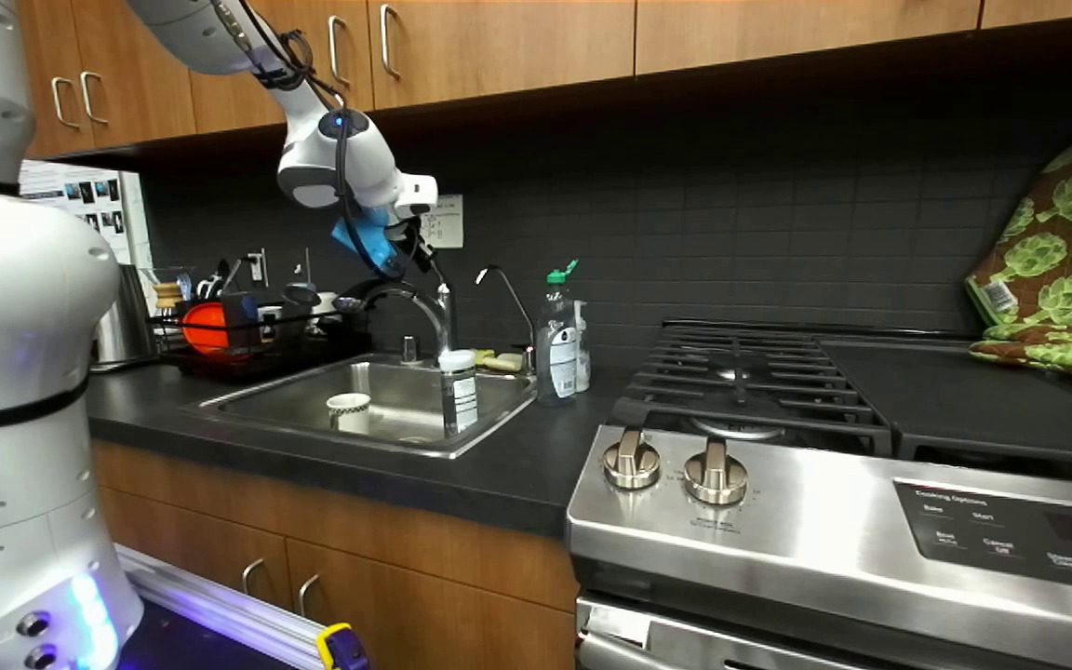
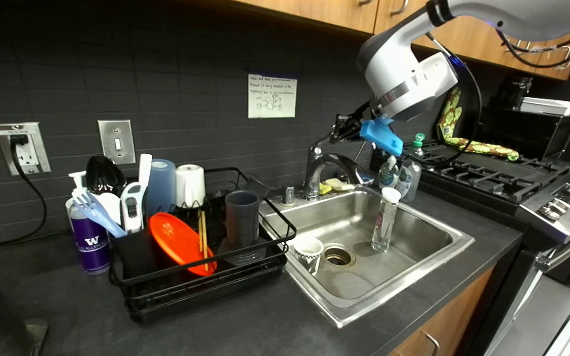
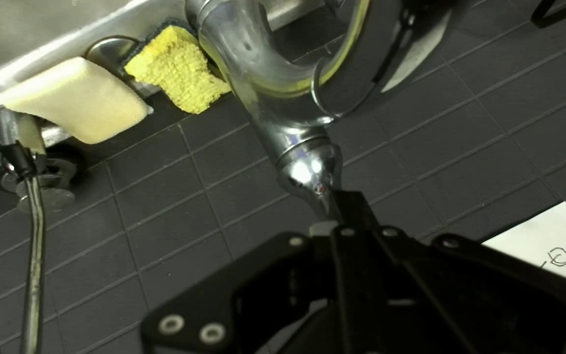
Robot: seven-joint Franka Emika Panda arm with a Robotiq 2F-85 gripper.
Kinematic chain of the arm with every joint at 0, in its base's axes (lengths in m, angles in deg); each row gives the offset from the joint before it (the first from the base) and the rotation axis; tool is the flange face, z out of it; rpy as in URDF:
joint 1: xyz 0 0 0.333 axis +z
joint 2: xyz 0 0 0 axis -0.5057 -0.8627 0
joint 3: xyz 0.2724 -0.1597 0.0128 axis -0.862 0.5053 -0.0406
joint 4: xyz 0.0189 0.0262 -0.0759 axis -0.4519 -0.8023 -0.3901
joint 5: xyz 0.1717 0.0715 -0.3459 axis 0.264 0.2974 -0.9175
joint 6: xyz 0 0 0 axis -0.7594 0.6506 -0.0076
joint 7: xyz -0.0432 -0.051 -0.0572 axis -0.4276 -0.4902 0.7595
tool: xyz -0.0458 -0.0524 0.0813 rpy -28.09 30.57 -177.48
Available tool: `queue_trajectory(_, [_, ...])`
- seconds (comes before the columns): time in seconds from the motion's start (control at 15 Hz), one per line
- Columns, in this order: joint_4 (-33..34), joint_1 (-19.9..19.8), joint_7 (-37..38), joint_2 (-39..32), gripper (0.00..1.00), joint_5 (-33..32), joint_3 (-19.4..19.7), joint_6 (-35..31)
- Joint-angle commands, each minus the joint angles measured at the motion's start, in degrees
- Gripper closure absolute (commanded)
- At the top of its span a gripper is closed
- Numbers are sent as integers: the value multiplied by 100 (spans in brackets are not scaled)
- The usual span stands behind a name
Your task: Open the tap faucet
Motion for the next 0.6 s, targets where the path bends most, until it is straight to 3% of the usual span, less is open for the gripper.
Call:
queue_trajectory(0.0, [348,-77,-111,265,100,-11,76,-382])
queue_trajectory(0.53, [755,-106,-102,275,100,-190,91,-901])
